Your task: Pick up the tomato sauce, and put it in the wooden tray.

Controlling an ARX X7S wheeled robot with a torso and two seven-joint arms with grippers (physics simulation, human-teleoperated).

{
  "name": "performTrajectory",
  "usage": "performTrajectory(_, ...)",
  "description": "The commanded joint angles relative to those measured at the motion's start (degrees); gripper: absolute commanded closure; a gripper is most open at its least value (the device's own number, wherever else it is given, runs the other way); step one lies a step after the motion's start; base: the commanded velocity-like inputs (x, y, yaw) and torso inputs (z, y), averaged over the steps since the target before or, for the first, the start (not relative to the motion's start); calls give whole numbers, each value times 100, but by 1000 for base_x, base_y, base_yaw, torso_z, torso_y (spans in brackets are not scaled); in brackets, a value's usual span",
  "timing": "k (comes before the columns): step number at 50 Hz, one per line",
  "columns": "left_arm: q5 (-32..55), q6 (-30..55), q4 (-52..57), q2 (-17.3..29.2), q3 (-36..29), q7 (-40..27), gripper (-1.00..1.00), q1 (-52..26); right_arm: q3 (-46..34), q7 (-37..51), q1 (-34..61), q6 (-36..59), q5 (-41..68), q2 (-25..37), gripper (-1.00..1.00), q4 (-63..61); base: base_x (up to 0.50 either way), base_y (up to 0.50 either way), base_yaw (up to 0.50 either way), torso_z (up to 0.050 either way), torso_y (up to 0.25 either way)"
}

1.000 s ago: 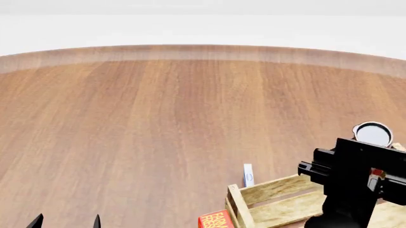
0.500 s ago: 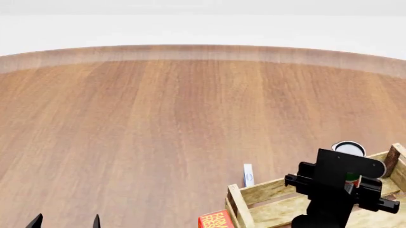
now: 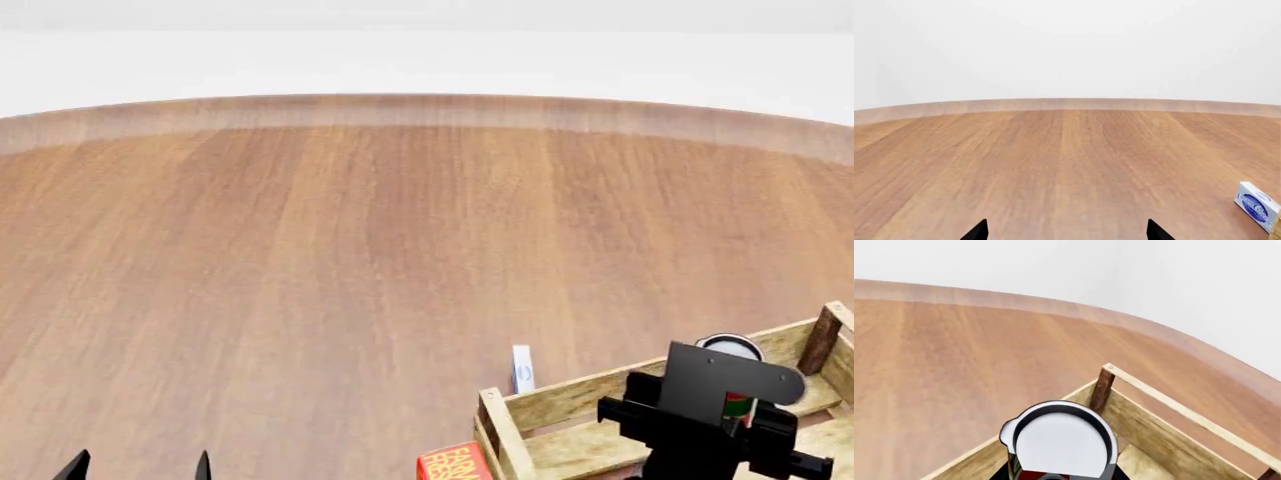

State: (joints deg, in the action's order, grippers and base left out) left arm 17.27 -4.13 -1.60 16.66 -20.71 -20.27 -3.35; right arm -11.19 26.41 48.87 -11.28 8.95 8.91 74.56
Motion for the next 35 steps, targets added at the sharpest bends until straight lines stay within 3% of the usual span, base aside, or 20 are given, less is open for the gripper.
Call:
performTrajectory(1, 11, 13, 17, 13, -20, -22, -100, -2, 474, -63, -20, 40, -618, -60, 100, 41, 0, 0, 0, 0, 0)
performTrajectory(8, 16, -8, -1, 15, -28, -27, -100, -6, 670, -106, -31, 41, -710, -55, 100, 42, 0, 0, 0, 0, 0)
performTrajectory(14, 17, -26, -15, 18, -37, -32, -100, -7, 728, -159, 49, 796, -801, -62, 100, 42, 0, 0, 0, 0, 0)
performTrajectory(35, 38, -35, -18, 38, -66, -56, -100, -16, 914, -252, 72, 1074, -864, -95, 100, 42, 0, 0, 0, 0, 0)
